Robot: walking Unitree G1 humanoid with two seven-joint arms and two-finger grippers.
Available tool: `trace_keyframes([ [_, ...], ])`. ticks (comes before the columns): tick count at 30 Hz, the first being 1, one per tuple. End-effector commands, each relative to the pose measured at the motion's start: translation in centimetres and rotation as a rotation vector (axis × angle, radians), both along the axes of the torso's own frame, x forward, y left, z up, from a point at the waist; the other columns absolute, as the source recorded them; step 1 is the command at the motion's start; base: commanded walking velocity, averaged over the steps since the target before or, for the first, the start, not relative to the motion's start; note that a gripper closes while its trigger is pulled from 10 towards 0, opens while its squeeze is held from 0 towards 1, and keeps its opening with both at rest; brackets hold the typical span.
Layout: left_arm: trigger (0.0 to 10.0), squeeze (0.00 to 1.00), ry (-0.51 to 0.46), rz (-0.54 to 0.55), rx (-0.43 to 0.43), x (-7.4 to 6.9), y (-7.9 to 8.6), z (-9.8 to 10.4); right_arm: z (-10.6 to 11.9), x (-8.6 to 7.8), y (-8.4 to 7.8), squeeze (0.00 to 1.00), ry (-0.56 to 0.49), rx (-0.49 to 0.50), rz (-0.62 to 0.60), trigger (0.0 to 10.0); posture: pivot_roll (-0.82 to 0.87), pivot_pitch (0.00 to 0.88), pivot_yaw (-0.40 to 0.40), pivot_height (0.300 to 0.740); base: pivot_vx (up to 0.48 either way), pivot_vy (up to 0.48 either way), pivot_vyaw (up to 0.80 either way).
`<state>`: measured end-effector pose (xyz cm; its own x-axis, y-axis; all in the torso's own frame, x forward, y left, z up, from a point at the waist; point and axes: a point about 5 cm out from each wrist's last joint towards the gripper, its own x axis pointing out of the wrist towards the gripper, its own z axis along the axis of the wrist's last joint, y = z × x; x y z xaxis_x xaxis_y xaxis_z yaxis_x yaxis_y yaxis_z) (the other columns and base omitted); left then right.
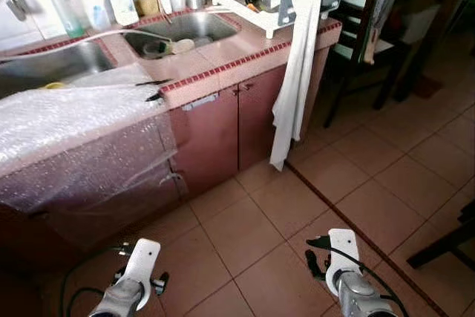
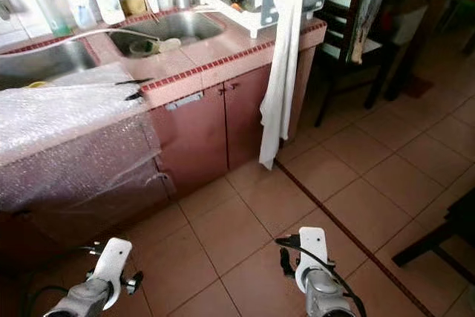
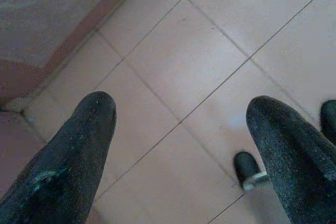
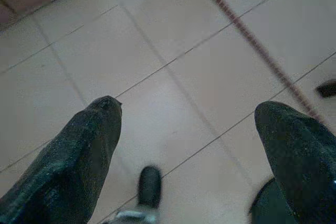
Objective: Kitchen organization
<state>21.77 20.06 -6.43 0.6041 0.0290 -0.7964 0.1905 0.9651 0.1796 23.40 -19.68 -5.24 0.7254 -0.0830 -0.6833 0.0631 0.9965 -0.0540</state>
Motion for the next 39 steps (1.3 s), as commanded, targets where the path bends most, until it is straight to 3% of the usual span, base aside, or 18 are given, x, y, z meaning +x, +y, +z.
trace_keyframes([
  [1,10.0,0.0,0.017,0.012,0.022,-0.57,0.86,-0.19,-0.18,-0.11,0.66,0.0,0.006,0.016,0.008,10.0,-0.03,0.0,0.063,0.74,0.0,-0.349,0.0],
  [10,10.0,0.0,0.02,0.004,0.028,-0.54,0.82,-0.18,-0.21,-0.15,0.64,0.0,0.009,0.012,0.012,10.0,-0.03,0.0,0.064,0.74,0.0,-0.191,0.0],
  [32,10.0,0.0,0.011,0.022,0.034,-0.52,1.02,-0.13,-0.22,-0.15,0.61,0.0,0.012,0.003,0.013,10.0,-0.03,0.0,0.061,0.74,0.0,0.0,0.0],
  [39,10.0,0.0,0.014,0.022,0.034,-0.56,1.1,-0.14,-0.25,-0.19,0.62,0.0,0.014,0.004,0.012,10.0,-0.03,0.0,0.063,0.74,0.0,-0.459,0.0],
])
